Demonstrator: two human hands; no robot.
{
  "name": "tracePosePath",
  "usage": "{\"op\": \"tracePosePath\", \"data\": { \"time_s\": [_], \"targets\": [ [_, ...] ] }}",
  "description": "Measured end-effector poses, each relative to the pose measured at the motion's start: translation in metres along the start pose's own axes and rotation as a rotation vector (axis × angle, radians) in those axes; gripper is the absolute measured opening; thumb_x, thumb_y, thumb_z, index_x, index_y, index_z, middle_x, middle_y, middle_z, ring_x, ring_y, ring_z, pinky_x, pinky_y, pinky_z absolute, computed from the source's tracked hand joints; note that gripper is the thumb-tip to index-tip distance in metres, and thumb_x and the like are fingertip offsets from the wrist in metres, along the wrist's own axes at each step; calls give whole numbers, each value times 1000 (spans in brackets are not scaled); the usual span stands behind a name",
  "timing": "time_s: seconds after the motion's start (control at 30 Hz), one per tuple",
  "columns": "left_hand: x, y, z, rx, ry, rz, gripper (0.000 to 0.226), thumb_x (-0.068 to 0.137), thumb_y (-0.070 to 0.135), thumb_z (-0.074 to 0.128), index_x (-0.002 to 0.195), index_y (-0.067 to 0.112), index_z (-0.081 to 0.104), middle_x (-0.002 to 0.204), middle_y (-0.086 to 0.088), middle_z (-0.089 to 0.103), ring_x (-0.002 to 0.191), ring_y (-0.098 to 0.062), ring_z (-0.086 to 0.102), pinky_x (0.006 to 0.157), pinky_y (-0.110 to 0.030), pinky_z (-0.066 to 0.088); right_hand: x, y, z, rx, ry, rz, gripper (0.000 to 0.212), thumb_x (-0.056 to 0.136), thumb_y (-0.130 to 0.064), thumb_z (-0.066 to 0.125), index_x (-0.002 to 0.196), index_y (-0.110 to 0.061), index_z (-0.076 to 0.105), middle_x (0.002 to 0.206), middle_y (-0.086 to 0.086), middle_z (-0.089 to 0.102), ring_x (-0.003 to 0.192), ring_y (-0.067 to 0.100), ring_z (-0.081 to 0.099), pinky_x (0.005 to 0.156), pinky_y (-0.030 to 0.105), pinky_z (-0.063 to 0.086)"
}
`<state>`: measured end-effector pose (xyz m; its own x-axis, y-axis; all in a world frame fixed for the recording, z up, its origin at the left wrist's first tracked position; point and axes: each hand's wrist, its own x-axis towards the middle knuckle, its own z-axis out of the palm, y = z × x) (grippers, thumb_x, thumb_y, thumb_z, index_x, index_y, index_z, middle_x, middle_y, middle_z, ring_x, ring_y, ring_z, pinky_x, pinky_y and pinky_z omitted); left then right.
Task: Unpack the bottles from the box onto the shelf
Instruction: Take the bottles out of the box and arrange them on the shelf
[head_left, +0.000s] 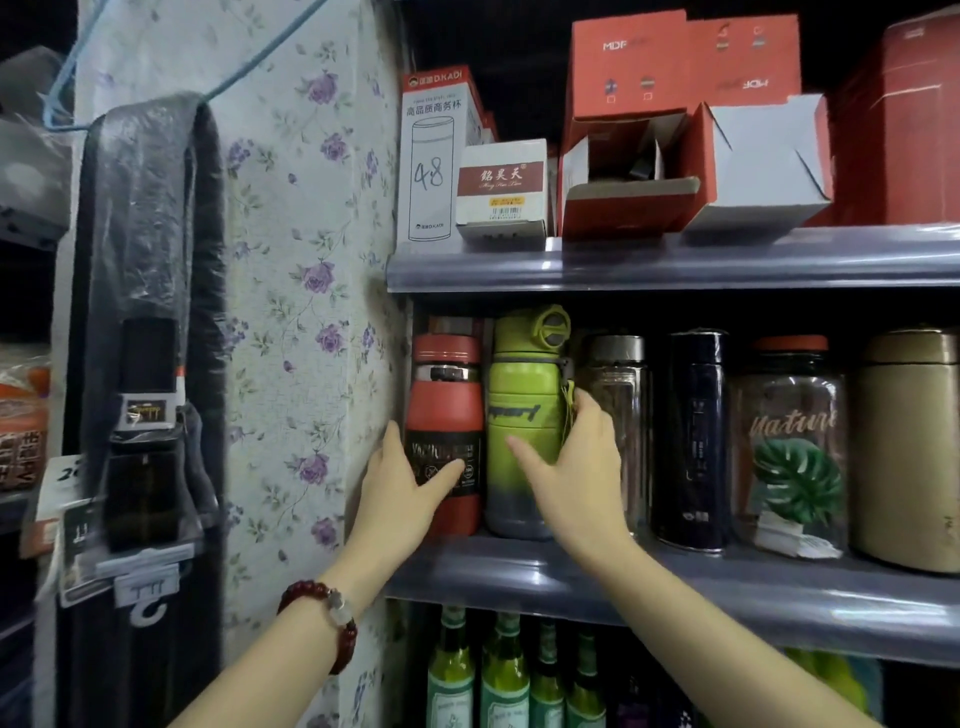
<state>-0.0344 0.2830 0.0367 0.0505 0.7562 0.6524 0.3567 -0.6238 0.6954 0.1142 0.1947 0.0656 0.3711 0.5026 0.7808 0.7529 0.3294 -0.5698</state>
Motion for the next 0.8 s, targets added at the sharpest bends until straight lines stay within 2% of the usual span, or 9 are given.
{"op": "tracePosePath", "data": {
  "time_s": [0.1,0.2,0.3,0.43,0.57,0.67,0.8],
  "targets": [
    [-5,-1,5,53,49,-31,80,64,54,74,127,15,44,123,-4,61,113,-23,58,94,-38,47,-16,14,8,-19,-103,162,88,80,-38,72,145,-3,23,144,14,38,134,27,36,106,33,32],
    [-6,3,10,80,73,-90,71,59,46,83,114,13,52,112,-5,66,105,-25,62,81,-30,46,-11,18,15,-39,-133,246,85,73,-44,76,133,-1,34,133,17,50,122,32,47,95,38,43],
    [-2,1,12,102,81,-108,72,53,45,86,110,13,56,109,-6,67,104,-25,62,81,-31,46,-3,12,20,-63,-149,302,79,67,-47,80,119,-3,39,126,16,53,117,35,51,89,40,45],
    [-3,-1,9,71,76,-101,63,57,42,85,109,16,60,106,-2,69,102,-21,63,78,-26,43,6,14,21,-61,-165,326,79,61,-45,85,113,-5,40,122,16,55,113,34,54,87,40,47],
    [-2,-5,2,2,-12,-115,60,61,42,83,113,23,60,107,5,68,101,-15,63,81,-27,44,15,26,11,37,-267,342,81,58,-44,87,119,-9,48,120,9,61,109,25,59,85,32,49],
    [-4,-6,0,-9,-32,-123,65,61,45,82,118,23,57,110,6,68,101,-14,63,82,-27,44,14,31,9,92,-305,333,79,59,-42,86,124,-14,49,121,4,63,109,20,59,92,34,49],
    [-7,-5,1,-5,-41,-129,75,61,37,84,126,22,49,114,6,65,98,-11,58,81,-22,39,12,26,13,44,-312,328,88,58,-50,84,126,-11,45,125,6,59,111,21,56,86,29,46]
  ]
}}
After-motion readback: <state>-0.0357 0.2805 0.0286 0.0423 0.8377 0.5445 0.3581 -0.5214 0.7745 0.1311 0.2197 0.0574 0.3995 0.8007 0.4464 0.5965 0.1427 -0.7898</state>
